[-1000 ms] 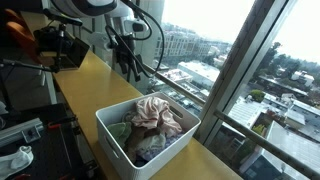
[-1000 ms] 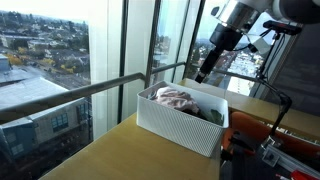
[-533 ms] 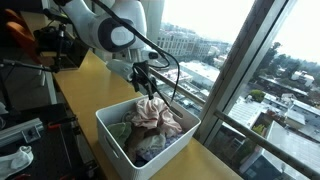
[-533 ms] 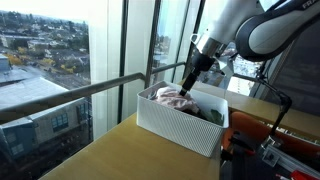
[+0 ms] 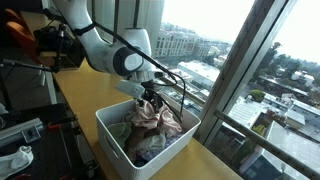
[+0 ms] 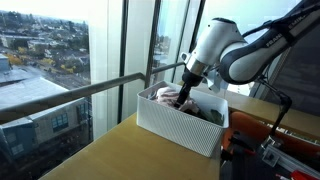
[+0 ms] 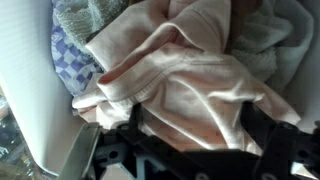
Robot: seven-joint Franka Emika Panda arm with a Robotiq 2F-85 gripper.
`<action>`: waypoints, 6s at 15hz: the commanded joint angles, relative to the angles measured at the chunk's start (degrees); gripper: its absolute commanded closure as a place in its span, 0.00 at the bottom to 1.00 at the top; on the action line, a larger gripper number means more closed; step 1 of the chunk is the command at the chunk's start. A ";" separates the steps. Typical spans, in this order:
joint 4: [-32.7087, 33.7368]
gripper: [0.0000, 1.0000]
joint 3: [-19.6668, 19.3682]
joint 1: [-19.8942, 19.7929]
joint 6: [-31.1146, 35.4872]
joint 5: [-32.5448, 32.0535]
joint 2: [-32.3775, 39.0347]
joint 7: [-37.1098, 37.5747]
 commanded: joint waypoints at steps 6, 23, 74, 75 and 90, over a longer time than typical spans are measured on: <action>7.69 0.51 -3.22 1.69 -0.48 2.22 9.69 0.18; 6.08 0.96 -2.44 4.61 -7.66 2.83 -14.35 9.00; 4.34 0.23 14.22 9.58 -0.56 25.05 7.47 2.75; 4.06 0.17 13.04 9.87 -0.52 24.61 5.89 3.28; 7.06 0.00 2.64 -0.66 -6.33 22.35 0.92 1.99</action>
